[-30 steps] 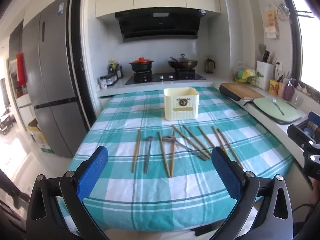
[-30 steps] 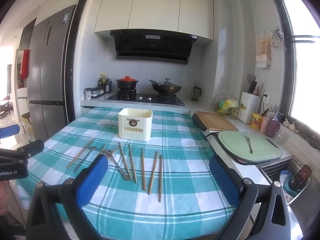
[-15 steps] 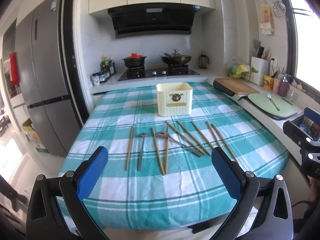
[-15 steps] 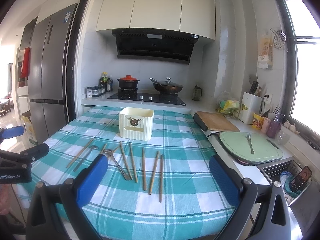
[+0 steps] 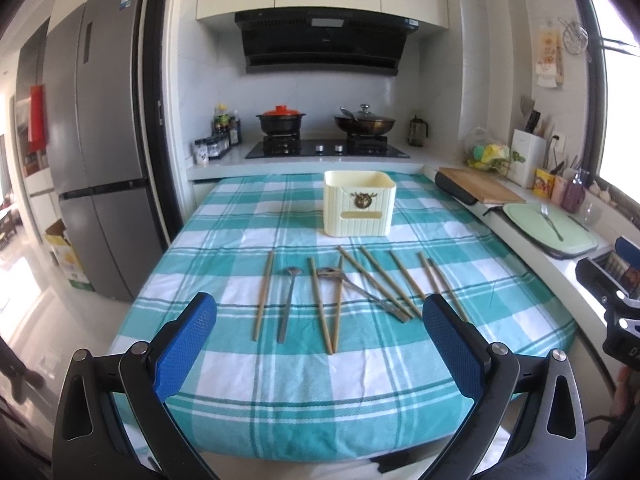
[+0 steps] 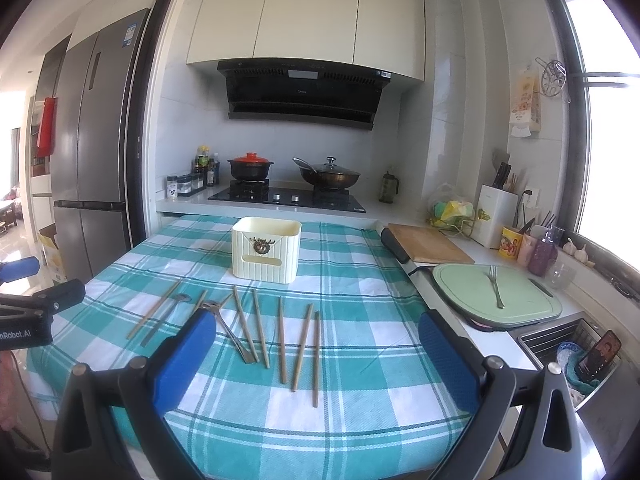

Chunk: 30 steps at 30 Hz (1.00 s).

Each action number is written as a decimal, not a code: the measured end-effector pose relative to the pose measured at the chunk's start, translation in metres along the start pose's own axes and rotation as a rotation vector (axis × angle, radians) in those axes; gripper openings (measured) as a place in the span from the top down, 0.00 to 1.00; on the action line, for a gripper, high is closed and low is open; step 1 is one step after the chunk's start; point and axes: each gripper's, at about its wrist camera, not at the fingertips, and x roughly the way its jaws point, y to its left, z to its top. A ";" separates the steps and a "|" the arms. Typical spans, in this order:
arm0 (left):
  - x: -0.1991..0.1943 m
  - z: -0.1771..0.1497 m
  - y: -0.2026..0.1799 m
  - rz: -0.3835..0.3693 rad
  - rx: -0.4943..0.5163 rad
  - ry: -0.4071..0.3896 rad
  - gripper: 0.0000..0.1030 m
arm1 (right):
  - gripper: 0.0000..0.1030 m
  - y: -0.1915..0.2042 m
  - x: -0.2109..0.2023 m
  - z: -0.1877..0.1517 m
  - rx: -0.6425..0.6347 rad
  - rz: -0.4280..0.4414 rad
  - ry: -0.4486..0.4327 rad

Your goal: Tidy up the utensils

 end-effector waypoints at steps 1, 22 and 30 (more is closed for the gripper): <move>0.000 0.000 -0.001 0.002 0.006 0.000 0.00 | 0.00 0.001 0.000 0.000 -0.002 -0.002 0.000; 0.015 -0.002 -0.010 -0.034 0.052 0.062 0.00 | 0.00 -0.004 0.008 0.003 0.014 -0.016 0.000; 0.008 0.003 0.003 -0.010 0.022 -0.011 0.00 | 0.00 -0.004 0.008 0.003 0.020 -0.006 -0.010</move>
